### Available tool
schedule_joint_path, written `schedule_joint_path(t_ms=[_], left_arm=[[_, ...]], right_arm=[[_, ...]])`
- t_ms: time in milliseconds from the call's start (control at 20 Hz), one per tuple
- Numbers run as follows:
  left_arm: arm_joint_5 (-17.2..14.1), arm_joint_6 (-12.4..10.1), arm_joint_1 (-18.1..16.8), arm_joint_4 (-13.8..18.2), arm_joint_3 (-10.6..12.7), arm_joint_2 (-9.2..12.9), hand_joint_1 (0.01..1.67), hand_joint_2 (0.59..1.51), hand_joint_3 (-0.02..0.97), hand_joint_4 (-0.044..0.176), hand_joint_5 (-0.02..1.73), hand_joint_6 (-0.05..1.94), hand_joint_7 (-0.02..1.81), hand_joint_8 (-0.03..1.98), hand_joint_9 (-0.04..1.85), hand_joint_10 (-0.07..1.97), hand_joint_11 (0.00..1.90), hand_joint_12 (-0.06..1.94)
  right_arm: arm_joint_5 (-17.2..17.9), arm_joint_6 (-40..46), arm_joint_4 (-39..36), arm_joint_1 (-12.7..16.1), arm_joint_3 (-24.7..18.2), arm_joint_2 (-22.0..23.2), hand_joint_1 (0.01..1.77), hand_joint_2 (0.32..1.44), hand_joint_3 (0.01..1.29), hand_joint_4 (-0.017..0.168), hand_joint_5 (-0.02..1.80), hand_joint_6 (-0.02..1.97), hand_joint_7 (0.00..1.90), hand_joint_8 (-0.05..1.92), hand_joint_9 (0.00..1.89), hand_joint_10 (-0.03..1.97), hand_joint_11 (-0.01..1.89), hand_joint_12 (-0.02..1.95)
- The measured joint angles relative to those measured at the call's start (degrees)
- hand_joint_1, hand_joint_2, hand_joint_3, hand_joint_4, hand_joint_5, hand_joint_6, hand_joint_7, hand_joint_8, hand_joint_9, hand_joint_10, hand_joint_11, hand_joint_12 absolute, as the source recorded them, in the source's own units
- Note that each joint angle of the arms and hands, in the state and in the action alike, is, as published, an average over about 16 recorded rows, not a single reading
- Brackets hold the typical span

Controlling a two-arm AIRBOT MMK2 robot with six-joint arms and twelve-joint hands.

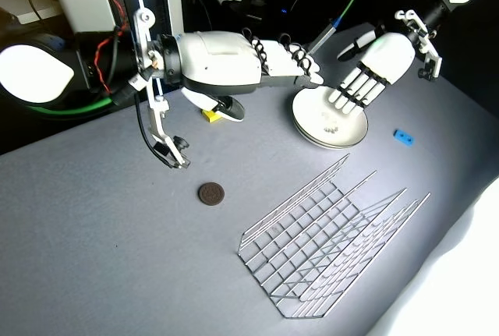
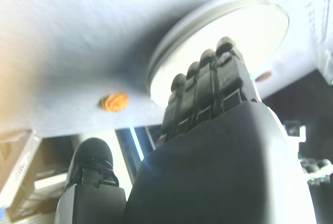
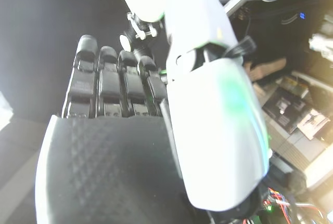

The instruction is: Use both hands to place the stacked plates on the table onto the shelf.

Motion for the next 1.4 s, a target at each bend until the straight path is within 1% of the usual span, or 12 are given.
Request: schedule_joint_path(t_ms=[150,300,500,650,800,950,1400], left_arm=[[-0.25,0.09,1.01,-0.46,2.34,-1.2,0.02,1.15,0.019,-0.001,0.02,0.01,0.01,-0.01,0.02,0.02,0.02,-0.01],[-0.52,0.17,1.71,-0.82,4.01,-2.2,0.02,1.14,0.016,-0.002,0.02,0.01,0.01,-0.01,0.02,0.01,0.02,-0.02],[-0.75,0.47,2.27,-1.03,5.2,-3.03,0.02,1.127,0.012,-0.003,0.01,0.0,0.01,-0.01,0.02,0.01,0.02,-0.02],[-0.68,0.73,2.49,-1.08,5.35,-3.36,0.02,1.115,0.01,-0.003,0.01,0.0,0.0,-0.01,0.01,0.01,0.02,-0.02],[-0.12,0.97,2.37,-0.96,4.5,-3.5,0.02,1.11,0.01,-0.003,0.01,-0.01,0.0,-0.01,0.01,0.01,0.02,-0.02],[0.78,1.07,1.81,-0.58,2.92,-3.64,0.02,1.106,0.01,-0.003,0.01,-0.01,0.0,-0.01,0.01,0.01,0.02,-0.02],[4.67,0.24,-1.03,0.93,-3.4,-3.77,0.02,1.096,0.01,-0.003,0.0,-0.01,-0.01,-0.02,0.01,0.01,0.01,0.0]], right_arm=[[-0.49,-1.43,-0.38,-0.53,0.39,-0.85,1.31,1.01,0.01,0.005,0.01,0.02,0.01,0.01,0.01,0.0,0.02,0.17],[-0.65,-2.59,-0.3,-0.96,0.57,-1.41,1.27,1.0,0.01,0.005,0.01,0.02,0.01,0.01,0.01,0.0,0.02,0.11],[-0.59,-4.14,-0.29,-1.52,0.89,-2.39,1.22,0.99,0.01,0.005,0.01,0.02,0.01,0.01,0.01,0.0,0.02,0.05],[-0.57,-4.85,-0.24,-1.79,1.4,-3.6,1.19,0.98,0.01,0.005,0.01,0.02,0.01,0.01,0.01,0.0,0.02,0.02],[-0.6,-5.64,-0.19,-1.99,2.02,-5.17,1.18,0.98,0.01,0.005,0.01,0.02,0.01,0.01,0.01,0.0,0.02,0.0],[-0.65,-6.59,-0.14,-2.17,2.81,-7.04,1.17,0.99,0.01,0.005,0.01,0.02,0.01,0.01,0.01,0.0,0.02,0.0],[-2.37,-9.47,0.08,-2.16,6.7,-13.9,1.18,1.02,0.01,0.005,0.01,0.02,0.01,0.01,0.01,0.0,0.03,0.01]])
